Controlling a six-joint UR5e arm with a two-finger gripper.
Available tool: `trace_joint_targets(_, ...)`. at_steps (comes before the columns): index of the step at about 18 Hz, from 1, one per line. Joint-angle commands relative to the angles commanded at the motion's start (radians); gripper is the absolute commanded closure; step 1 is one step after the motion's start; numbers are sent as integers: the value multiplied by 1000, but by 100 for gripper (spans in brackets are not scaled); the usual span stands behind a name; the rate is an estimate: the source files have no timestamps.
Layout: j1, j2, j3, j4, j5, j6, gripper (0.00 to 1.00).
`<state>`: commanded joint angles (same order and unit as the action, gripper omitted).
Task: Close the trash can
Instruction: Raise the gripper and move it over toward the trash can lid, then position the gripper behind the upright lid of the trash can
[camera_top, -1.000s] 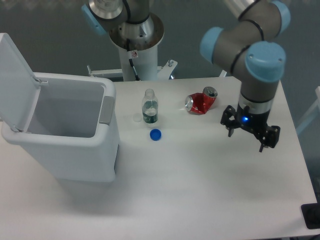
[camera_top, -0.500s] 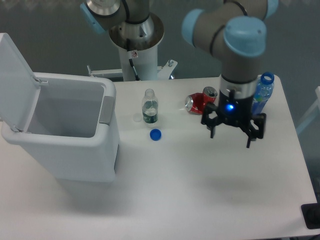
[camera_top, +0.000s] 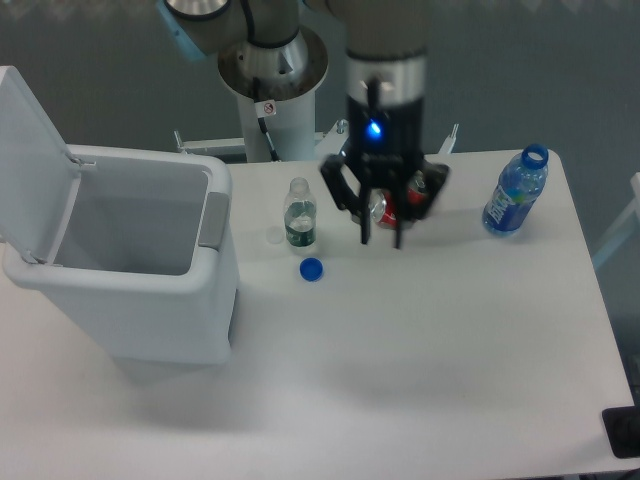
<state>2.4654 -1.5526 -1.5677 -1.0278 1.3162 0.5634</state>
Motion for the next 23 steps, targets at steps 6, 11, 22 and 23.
trace_joint_targets(6,-123,86,8,0,-156,-157,100)
trace_joint_targets(11,-252,120,12,2,-190,-183,100)
trace_joint_targets(22,-430,121,55,9,-219,-178,100)
trace_joint_targets(23,-434,120,55,9,-219,-172,100)
